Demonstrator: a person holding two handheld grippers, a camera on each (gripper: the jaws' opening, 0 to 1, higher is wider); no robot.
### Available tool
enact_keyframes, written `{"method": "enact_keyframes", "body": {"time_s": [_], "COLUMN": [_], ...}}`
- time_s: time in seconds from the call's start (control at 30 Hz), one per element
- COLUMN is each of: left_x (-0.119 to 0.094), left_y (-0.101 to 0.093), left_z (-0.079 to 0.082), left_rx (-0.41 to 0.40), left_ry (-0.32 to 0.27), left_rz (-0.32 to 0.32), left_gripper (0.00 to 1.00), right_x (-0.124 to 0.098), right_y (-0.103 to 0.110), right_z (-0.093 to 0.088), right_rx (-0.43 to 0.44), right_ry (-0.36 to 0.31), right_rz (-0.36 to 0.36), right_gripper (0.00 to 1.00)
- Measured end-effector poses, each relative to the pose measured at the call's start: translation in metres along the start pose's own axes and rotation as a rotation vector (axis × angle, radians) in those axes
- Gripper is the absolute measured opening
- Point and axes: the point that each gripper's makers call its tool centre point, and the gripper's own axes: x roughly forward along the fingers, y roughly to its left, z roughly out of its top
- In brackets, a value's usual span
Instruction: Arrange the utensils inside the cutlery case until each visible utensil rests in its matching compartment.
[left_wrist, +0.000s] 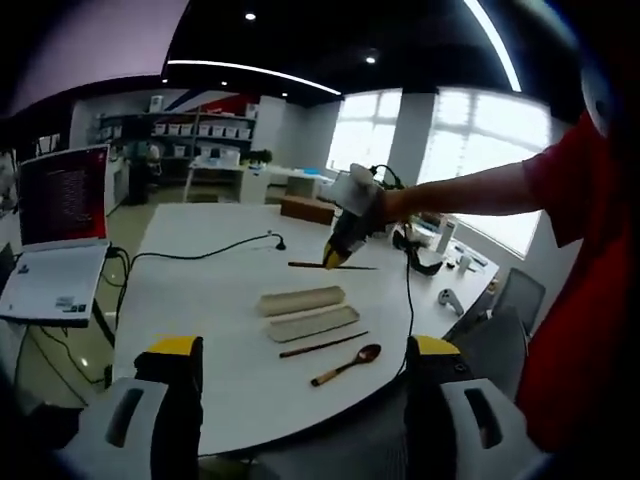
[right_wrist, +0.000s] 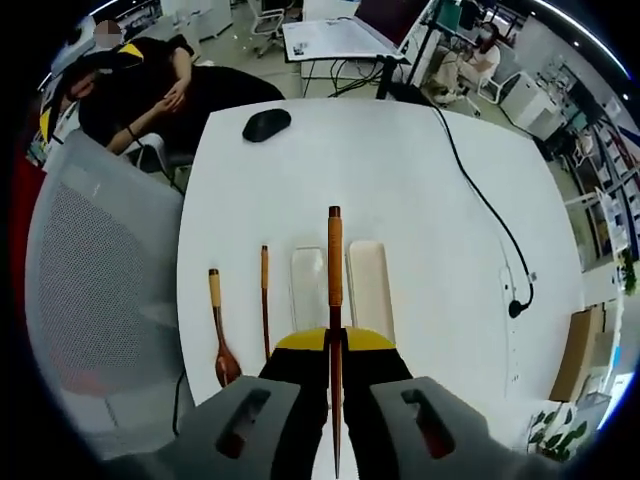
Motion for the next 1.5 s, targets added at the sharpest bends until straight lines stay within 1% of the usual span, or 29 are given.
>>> {"method": "enact_keyframes", "body": {"time_s": [0.03,0.13,0.17,0.23,0.27,0.43,0.47,0.63,0.77,0.8,0.87,0.93,1.03,1.17,1.3,1.43,1.5], "left_x": [0.001,0.004,0.005,0.006,0.007,0.008,0.008,0.008,0.009,0.010,0.010,0.011,0.011,0.011,0.012,0.012,0.012], "left_y": [-0.001,-0.003,-0.002,-0.003,-0.003,-0.001,-0.001,0.001,0.003,0.004,0.004,0.004,0.006,0.007,0.010,0.009,0.008], "left_z": [0.000,0.002,0.003,0.005,0.005,0.001,0.000,-0.004,-0.001,0.003,0.002,0.001,0.002,0.001,0.000,-0.002,-0.003], "left_rx": [0.013,0.020,0.020,0.020,0.020,0.017,0.010,0.005,0.011,0.033,0.033,0.024,0.030,0.025,0.026,0.014,0.012], "left_ry": [0.008,0.010,0.008,0.006,0.006,0.016,0.018,0.031,0.017,-0.002,0.001,0.010,0.003,-0.001,0.005,0.010,0.013], "left_rz": [-0.003,-0.011,-0.012,-0.018,-0.019,-0.022,-0.023,-0.018,-0.018,-0.017,-0.015,-0.018,-0.008,-0.012,0.000,0.007,0.010], "left_gripper": [0.85,0.85,0.85,0.85,0.85,0.85,0.85,0.85,0.85,0.83,0.80,0.81,0.83,0.87,0.91,0.91,0.91], "right_x": [0.000,0.001,0.000,0.000,-0.001,-0.003,-0.003,0.002,0.008,0.009,0.012,0.015,0.019,0.024,0.030,0.038,0.041], "right_y": [-0.002,-0.005,-0.007,-0.012,-0.015,-0.024,-0.024,-0.028,-0.032,-0.033,-0.037,-0.042,-0.046,-0.053,-0.061,-0.071,-0.075], "right_z": [0.001,0.001,0.002,0.003,0.005,0.014,0.016,0.017,0.016,0.016,0.016,0.016,0.017,0.015,0.014,0.009,0.009], "right_rx": [-0.011,-0.019,-0.028,-0.019,-0.016,0.011,0.002,-0.012,-0.024,-0.029,-0.018,-0.019,-0.021,-0.008,-0.002,-0.002,0.006], "right_ry": [-0.008,-0.008,-0.018,-0.020,-0.036,-0.076,-0.085,-0.072,-0.059,-0.059,-0.060,-0.065,-0.068,-0.071,-0.079,-0.075,-0.078], "right_rz": [-0.003,-0.007,-0.012,-0.011,-0.009,-0.017,-0.020,-0.025,-0.031,-0.035,-0.042,-0.056,-0.063,-0.071,-0.088,-0.117,-0.119], "right_gripper": [0.00,0.00,0.00,0.00,0.00,0.00,0.00,0.00,0.00,0.00,0.00,0.00,0.00,0.00,0.00,0.00,0.00]}}
